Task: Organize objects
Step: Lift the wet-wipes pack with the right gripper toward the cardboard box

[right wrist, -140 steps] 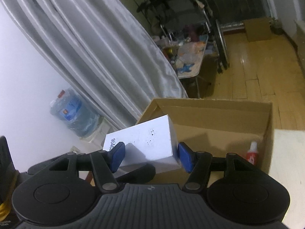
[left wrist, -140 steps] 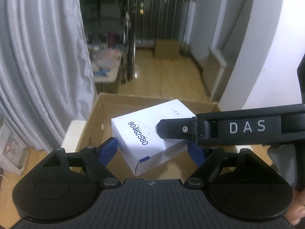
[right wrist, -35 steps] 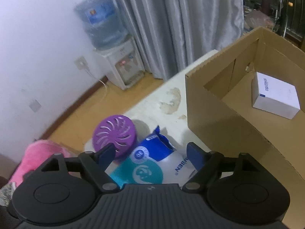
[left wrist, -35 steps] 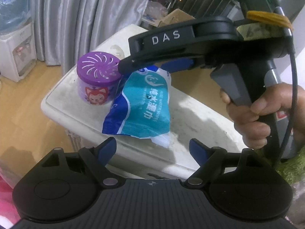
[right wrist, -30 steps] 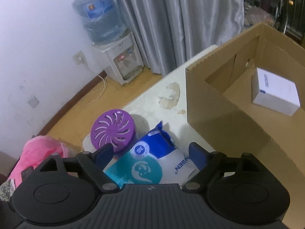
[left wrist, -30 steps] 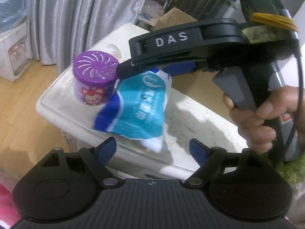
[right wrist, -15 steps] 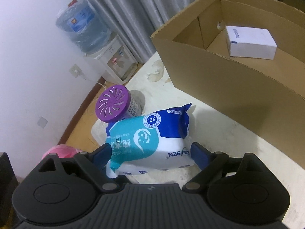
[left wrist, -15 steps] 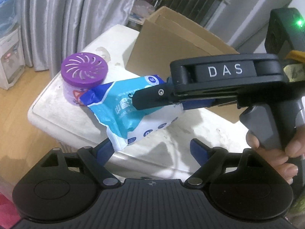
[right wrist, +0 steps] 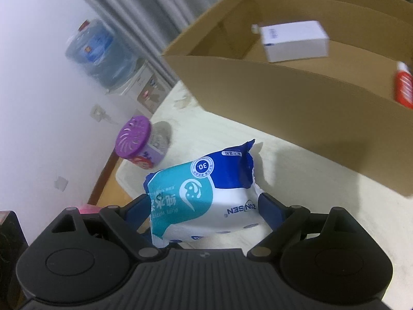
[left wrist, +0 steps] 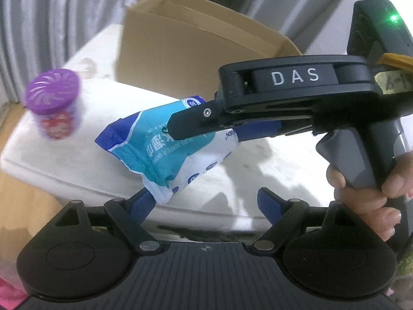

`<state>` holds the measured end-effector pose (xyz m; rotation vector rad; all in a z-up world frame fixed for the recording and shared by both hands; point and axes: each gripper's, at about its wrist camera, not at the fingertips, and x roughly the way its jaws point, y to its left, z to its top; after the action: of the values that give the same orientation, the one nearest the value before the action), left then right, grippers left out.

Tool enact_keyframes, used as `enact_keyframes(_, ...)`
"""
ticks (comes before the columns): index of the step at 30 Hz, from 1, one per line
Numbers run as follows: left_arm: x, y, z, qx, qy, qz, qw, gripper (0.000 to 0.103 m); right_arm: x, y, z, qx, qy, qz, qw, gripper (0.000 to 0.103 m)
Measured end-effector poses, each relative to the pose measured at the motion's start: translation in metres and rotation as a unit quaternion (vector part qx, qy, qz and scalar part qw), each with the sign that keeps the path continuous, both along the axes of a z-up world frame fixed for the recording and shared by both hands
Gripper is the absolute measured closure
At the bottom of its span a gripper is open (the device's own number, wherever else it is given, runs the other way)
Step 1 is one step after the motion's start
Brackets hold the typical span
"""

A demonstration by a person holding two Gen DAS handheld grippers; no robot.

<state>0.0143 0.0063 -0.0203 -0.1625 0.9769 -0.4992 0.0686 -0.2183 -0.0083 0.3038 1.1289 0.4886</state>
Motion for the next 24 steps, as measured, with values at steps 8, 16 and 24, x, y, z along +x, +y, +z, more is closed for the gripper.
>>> enact_keyframes(8, -0.007, -0.046, 0.001, -0.002, 0.007, -0.061, 0.9981, 0.017, -0.024, -0.066, -0.002, 0.026, 0.007, -0.066, 0.997, 0.011)
enact_keyframes(16, -0.009, -0.051, 0.002, 0.013, 0.016, -0.068, 0.9975, 0.015, -0.037, -0.109, -0.008, 0.066, 0.008, -0.112, 0.992, 0.011)
enact_keyframes(24, 0.010, -0.044, -0.002, 0.023, 0.029, -0.041, 0.9985, 0.009, -0.027, -0.133, -0.029, 0.113, 0.031, -0.154, 0.981, 0.010)
